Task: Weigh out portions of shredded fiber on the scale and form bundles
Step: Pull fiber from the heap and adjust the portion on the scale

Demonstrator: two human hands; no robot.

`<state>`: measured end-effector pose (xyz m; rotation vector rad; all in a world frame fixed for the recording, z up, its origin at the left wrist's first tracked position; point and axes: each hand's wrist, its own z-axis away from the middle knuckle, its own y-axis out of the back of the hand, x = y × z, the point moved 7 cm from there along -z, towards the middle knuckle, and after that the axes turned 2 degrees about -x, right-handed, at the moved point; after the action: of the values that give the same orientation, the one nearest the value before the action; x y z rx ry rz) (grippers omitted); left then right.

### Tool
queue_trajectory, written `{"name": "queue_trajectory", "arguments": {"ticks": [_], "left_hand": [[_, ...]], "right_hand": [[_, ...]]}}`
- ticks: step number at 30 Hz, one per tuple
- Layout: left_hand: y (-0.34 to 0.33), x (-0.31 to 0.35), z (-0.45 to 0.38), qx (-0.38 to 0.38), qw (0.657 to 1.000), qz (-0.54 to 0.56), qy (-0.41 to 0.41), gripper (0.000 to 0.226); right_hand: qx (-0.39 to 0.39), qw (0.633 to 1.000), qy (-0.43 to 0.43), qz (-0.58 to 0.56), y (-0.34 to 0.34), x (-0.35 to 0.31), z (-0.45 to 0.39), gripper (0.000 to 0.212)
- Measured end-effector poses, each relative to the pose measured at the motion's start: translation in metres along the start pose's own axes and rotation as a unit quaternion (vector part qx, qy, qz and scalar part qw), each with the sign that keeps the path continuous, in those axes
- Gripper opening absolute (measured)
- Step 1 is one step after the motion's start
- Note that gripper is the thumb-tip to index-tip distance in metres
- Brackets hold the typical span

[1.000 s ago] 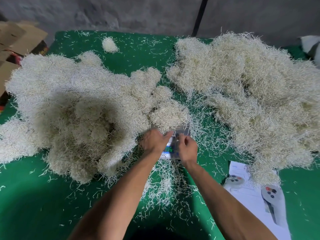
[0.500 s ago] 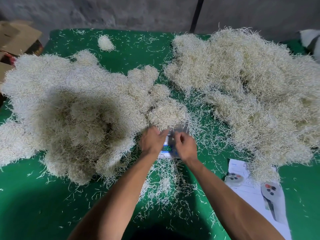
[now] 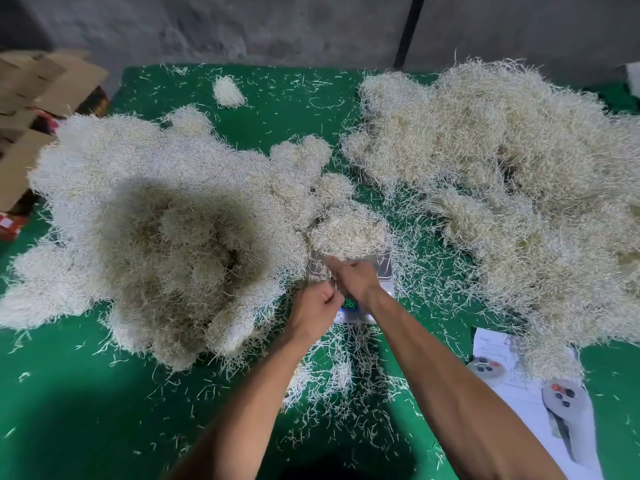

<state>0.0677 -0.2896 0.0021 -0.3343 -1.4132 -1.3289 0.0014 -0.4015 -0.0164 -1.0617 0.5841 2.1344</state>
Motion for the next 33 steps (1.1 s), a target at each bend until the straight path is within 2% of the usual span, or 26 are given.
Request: {"name": "queue_trajectory", "arguments": {"ticks": [3,6,8,10,12,15,17,19,22,26,28,30,33], "left_hand": [[-0.002,-0.025,0.026,-0.028,0.999,-0.031,0.017,0.036],[0.005,-0.067,0.053,-0.035,0.985,-0.14,0.097,0.03],[0.012,-0.081,0.064,-0.032,0.974,-0.168,0.147,0.023],[0.016,-0.074,0.063,0.0,0.984,-0.098,0.148,0.02],[0.019,-0.054,0.05,0.057,0.992,0.018,0.107,0.014],[0.017,-0.02,0.02,0.089,0.983,0.13,0.097,0.024],[0.016,-0.001,-0.005,0.072,0.987,0.107,0.099,0.035],[0.013,0.006,-0.026,0.053,0.987,0.063,0.136,0.045],[0.015,0.011,-0.048,0.048,0.984,0.018,0.171,0.042],[0.021,0.012,-0.061,0.062,0.981,0.035,0.181,0.032],[0.022,0.009,-0.062,0.081,0.978,0.052,0.185,0.034],[0.023,0.006,-0.064,0.098,0.976,0.064,0.184,0.036],[0.029,0.0,-0.065,0.125,0.975,0.06,0.175,0.029]], "right_hand": [[0.023,1.0,-0.008,-0.01,-0.001,-0.008,-0.005,0.045],[0.066,0.997,0.003,-0.033,0.006,-0.01,-0.004,0.039],[0.056,0.998,0.008,-0.036,0.007,-0.004,0.0,0.037],[0.036,0.999,0.014,-0.024,0.003,0.005,0.007,0.037],[0.043,0.999,0.013,0.007,0.003,0.017,0.018,0.032],[0.024,1.0,0.008,0.003,-0.003,0.033,0.031,0.028],[0.028,0.999,0.032,0.021,-0.006,0.036,0.037,0.022],[0.031,0.996,0.065,0.053,-0.008,0.036,0.042,0.017],[0.033,0.99,0.112,0.075,-0.009,0.037,0.052,0.022],[0.012,0.982,0.136,0.13,-0.01,0.061,0.063,0.033],[-0.006,0.984,0.119,0.136,-0.007,0.085,0.068,0.035],[-0.009,0.991,0.067,0.111,0.002,0.112,0.074,0.036],[0.056,0.992,0.007,0.115,0.032,0.149,0.086,0.035]]}}
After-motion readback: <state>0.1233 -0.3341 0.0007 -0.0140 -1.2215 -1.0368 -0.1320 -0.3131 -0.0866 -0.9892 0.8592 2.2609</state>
